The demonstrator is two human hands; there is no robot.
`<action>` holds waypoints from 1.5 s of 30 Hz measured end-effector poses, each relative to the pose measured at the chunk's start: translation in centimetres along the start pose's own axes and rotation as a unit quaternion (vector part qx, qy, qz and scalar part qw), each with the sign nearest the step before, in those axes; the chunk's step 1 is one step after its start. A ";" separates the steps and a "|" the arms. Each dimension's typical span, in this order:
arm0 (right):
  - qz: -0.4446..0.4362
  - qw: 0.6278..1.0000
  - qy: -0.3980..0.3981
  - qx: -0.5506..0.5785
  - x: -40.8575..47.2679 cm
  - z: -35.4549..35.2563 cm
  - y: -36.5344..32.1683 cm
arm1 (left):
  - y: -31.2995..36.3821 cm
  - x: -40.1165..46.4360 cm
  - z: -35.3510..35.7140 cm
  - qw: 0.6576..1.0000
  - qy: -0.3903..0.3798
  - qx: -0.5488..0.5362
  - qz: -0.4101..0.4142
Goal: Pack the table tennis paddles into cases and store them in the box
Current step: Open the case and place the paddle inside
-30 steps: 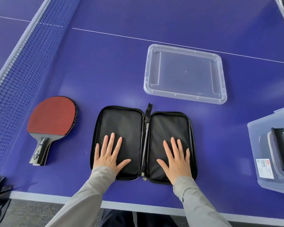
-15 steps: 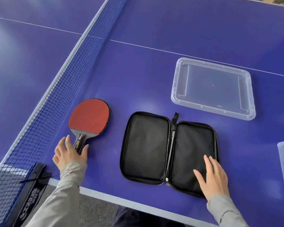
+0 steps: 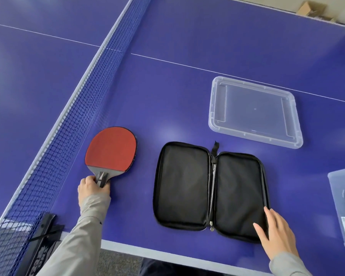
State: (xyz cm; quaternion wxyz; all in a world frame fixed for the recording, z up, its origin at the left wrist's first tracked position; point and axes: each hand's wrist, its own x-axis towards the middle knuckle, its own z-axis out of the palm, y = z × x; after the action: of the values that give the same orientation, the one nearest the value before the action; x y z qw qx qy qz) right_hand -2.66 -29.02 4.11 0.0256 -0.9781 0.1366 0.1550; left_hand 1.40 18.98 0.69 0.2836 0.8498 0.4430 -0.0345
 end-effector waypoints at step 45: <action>-0.151 0.988 0.020 0.007 1.4 2.3 5.2 | 17.0 -32.8 21.9 0.994 -0.032 -0.100 0.005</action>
State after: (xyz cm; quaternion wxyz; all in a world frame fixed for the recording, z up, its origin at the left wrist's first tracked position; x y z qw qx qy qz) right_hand -3.50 -34.15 1.43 0.0528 -0.9902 -0.0112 0.1288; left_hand -1.08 -23.86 0.20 0.3814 0.8179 0.4304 -0.0162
